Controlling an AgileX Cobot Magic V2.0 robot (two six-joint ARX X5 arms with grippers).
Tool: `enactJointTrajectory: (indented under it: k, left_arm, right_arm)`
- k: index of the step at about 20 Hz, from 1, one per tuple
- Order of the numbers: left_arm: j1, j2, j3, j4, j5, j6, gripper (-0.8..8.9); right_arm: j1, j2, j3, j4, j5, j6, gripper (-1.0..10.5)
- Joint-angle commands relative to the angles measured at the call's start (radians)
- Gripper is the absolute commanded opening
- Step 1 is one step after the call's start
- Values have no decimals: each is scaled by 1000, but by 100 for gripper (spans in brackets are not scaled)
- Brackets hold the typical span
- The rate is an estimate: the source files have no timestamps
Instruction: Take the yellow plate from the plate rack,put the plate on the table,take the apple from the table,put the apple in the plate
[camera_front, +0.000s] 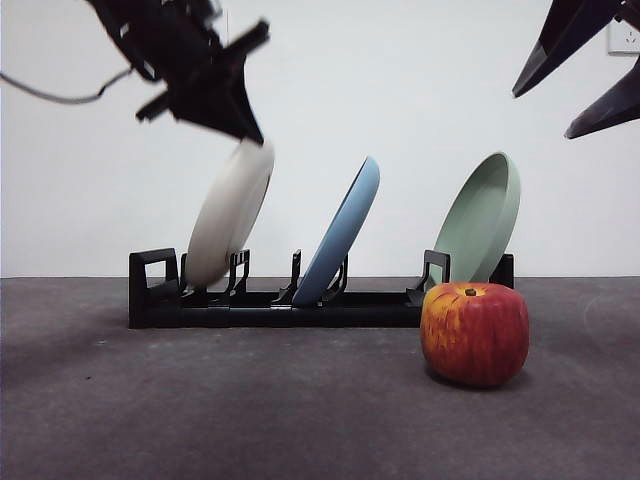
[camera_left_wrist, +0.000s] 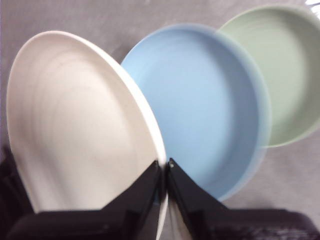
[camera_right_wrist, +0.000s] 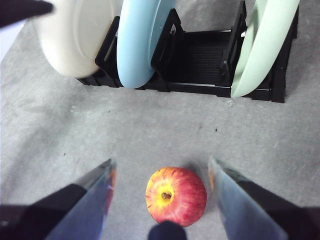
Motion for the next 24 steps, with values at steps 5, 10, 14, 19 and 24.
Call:
enactJointTrajectory:
  k: [5,10,14,19,24]
  left_arm:
    - [-92,-191,52,-140,-15,53,-8]
    - [-247,-344,52,-378,-79,152,-8]
    - [-460,-385,38,-516,-353,162,-8]
    - [-663,-382,-144,-470,-549,69,-9]
    - [-715,-372,-451,-230,-569,-16,-9]
  right_arm:
    - [-5,3,3,5,-1,-8,312]
    - [-12,3,4,6,-1,-9,312]
    - [-49,3,4,6,-2,-9,312]
    - [-79,1,4,5,-2,-9,312]
    - [-83,1,4,6,-2,-9,312]
